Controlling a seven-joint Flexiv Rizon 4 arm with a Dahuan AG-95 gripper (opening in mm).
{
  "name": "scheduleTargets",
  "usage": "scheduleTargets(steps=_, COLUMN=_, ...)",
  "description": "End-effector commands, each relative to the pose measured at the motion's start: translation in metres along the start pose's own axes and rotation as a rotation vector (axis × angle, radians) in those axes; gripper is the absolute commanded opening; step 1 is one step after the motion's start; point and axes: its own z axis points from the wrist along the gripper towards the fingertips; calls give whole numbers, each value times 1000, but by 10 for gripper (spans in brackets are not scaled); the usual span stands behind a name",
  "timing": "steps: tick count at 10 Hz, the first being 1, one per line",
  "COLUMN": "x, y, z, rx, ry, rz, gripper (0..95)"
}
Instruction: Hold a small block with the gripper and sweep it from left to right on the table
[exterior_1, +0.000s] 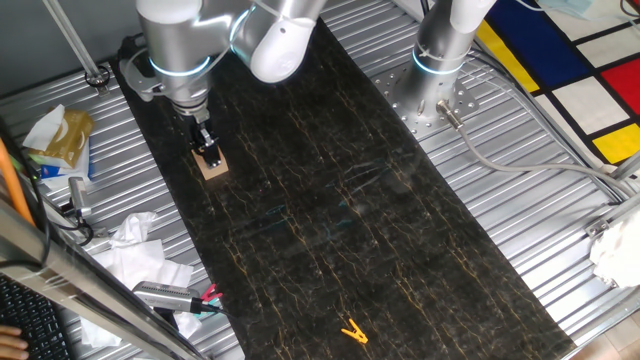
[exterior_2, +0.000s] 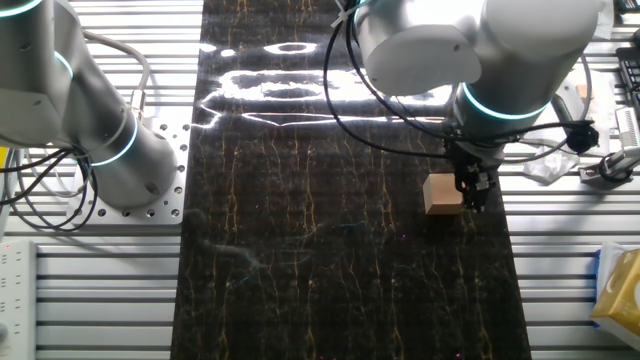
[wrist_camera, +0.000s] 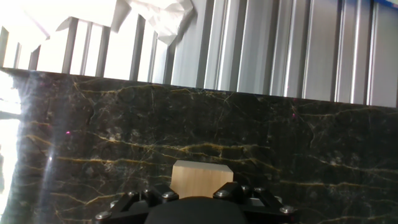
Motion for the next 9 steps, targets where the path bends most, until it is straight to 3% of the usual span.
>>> scheduleTargets(steps=1, x=-1, y=0, z=0, rx=-12, ry=8, rz=7, gripper=760)
scheduleTargets(steps=2, x=-1, y=0, z=0, rx=-14, ry=8, rz=2, gripper=570)
scheduleTargets(steps=7, x=-5, y=0, z=0, rx=-7, ry=5, rz=15, gripper=570)
scheduleTargets(steps=8, x=-5, y=0, z=0, rx=-9, ry=-5, rz=9, gripper=760)
scheduleTargets(steps=9, x=-5, y=0, z=0, rx=-8, ry=-9, rz=6, gripper=760)
